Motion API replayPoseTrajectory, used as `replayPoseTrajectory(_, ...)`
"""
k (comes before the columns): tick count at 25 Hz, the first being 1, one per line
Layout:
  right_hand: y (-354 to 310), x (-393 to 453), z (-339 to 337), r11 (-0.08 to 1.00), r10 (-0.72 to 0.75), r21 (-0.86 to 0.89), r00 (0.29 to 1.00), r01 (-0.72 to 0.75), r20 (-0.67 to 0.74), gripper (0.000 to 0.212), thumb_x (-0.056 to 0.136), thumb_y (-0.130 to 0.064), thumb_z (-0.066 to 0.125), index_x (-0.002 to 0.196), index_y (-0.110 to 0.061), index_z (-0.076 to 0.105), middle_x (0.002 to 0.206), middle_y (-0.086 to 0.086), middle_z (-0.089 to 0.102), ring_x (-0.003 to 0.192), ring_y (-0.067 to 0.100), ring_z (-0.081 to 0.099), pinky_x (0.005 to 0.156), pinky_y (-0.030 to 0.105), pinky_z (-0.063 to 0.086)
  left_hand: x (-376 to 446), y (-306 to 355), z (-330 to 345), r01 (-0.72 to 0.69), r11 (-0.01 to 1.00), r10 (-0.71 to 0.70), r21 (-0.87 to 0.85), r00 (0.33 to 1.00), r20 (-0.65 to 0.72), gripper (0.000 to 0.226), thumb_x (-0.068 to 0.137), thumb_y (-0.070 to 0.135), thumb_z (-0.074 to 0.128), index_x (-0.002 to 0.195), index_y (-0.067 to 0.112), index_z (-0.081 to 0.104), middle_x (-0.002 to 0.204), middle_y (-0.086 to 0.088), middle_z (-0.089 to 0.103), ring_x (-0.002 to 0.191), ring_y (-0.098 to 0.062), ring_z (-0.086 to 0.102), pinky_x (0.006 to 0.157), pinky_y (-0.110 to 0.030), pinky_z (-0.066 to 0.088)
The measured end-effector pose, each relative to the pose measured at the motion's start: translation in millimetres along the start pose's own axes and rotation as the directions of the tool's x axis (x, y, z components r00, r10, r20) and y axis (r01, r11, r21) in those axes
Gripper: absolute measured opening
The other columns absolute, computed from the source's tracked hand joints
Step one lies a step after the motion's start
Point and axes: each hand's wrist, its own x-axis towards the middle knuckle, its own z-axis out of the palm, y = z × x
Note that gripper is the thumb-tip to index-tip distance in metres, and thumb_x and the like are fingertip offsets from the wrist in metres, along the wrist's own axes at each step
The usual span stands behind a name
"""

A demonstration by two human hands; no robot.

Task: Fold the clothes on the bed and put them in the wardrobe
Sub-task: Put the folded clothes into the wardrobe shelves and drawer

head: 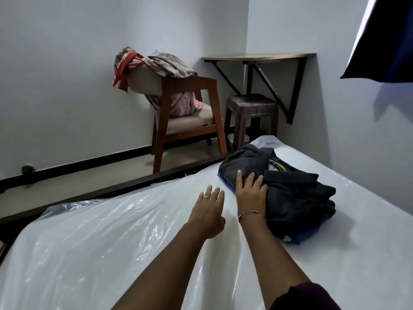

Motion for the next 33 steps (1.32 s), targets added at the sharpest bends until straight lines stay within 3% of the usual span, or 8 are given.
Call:
replayPoseTrajectory(3, -4, -9, -4, 0.990, 0.006, 0.138, 0.998, 0.003, -0.059, 0.035, 0.101, -0.018, 0.102, 0.135, -0.019, 0.095, 0.126, 0.022, 0.092, 0.123, 0.050, 0.084, 0.083, 0.048, 0.084, 17, 6, 10, 0.212, 0.887, -0.224, -0.411, 0.974, 0.019, 0.073, 0.107, 0.025, 0.055, 0.167, 0.019, 0.015, 0.167, -0.005, 0.036, 0.150, -0.027, 0.040, 0.120, -0.039, 0.039)
replayPoseTrajectory(6, -14, -38, -12, 0.981, -0.074, 0.156, 0.968, 0.114, -0.241, 0.020, 0.111, -0.015, 0.078, 0.117, -0.025, 0.095, 0.114, 0.007, 0.091, 0.117, 0.036, 0.085, 0.071, 0.040, 0.080, 28, 22, 1, 0.345, 0.204, -0.449, -0.916, 0.865, 0.225, 0.051, 0.111, 0.030, 0.049, 0.156, 0.009, 0.041, 0.141, -0.014, 0.063, 0.107, -0.021, 0.070, 0.092, -0.035, 0.061)
replayPoseTrajectory(8, -23, -59, -6, 0.953, -0.138, 0.220, 0.946, 0.207, -0.293, 0.034, 0.113, -0.016, 0.067, 0.119, -0.028, 0.098, 0.121, 0.002, 0.094, 0.119, 0.030, 0.088, 0.069, 0.037, 0.080, 31, 28, -12, 0.322, -0.248, -0.429, -0.914, 0.809, 0.402, 0.042, 0.107, 0.042, 0.056, 0.125, 0.007, 0.067, 0.119, -0.015, 0.075, 0.099, -0.024, 0.074, 0.085, -0.035, 0.061)
replayPoseTrajectory(11, -37, -82, 7, 0.902, -0.180, 0.346, 0.954, 0.258, -0.242, 0.043, 0.110, -0.013, 0.065, 0.123, -0.031, 0.101, 0.134, -0.001, 0.096, 0.128, 0.027, 0.090, 0.070, 0.038, 0.083, 32, 17, -26, 0.313, -0.507, -0.390, -0.803, 0.748, 0.537, 0.042, 0.094, 0.045, 0.074, 0.108, 0.005, 0.073, 0.097, -0.014, 0.080, 0.098, -0.031, 0.076, 0.089, -0.041, 0.060)
replayPoseTrajectory(15, -42, -108, 20, 0.918, -0.240, 0.188, 0.867, 0.349, -0.437, 0.067, 0.086, -0.005, 0.068, 0.140, -0.032, 0.096, 0.155, -0.003, 0.088, 0.150, 0.026, 0.079, 0.086, 0.040, 0.086, 20, -7, -34, 0.289, -0.620, -0.378, -0.729, 0.705, 0.601, 0.038, 0.089, 0.030, 0.079, 0.112, 0.000, 0.075, 0.096, -0.018, 0.079, 0.103, -0.037, 0.074, 0.089, -0.045, 0.061)
replayPoseTrajectory(21, -83, -120, 17, 0.848, -0.412, 0.248, 0.877, 0.469, -0.248, 0.098, 0.050, -0.001, 0.096, 0.144, -0.029, 0.090, 0.162, -0.005, 0.080, 0.156, 0.021, 0.072, 0.100, 0.039, 0.090, -26, -70, -43, 0.134, -0.669, -0.543, -0.731, 0.584, 0.604, 0.028, 0.083, 0.010, 0.070, 0.109, 0.000, 0.073, 0.107, -0.025, 0.075, 0.087, -0.037, 0.071, 0.079, -0.042, 0.059)
replayPoseTrajectory(30, -221, -196, -8, 0.646, -0.646, 0.367, 0.736, 0.669, -0.203, 0.065, 0.083, -0.018, 0.095, 0.147, -0.027, 0.085, 0.152, -0.006, 0.078, 0.141, 0.023, 0.074, 0.093, 0.039, 0.087, -164, -191, -61, -0.099, -0.535, -0.844, -0.839, 0.113, 0.525, 0.047, 0.070, 0.012, 0.069, 0.115, -0.003, 0.071, 0.107, -0.015, 0.070, 0.084, -0.031, 0.065, 0.062, -0.031, 0.052)
replayPoseTrajectory(33, -256, -210, -29, 0.660, -0.572, 0.470, 0.798, 0.586, -0.191, 0.068, 0.086, -0.032, 0.096, 0.152, -0.021, 0.081, 0.136, 0.001, 0.081, 0.118, 0.029, 0.074, 0.093, 0.046, 0.081, -204, -217, -65, -0.165, -0.539, -0.836, -0.826, 0.226, 0.500, 0.044, 0.088, 0.037, 0.064, 0.118, 0.006, 0.072, 0.121, -0.016, 0.072, 0.089, -0.028, 0.068, 0.071, -0.035, 0.056)
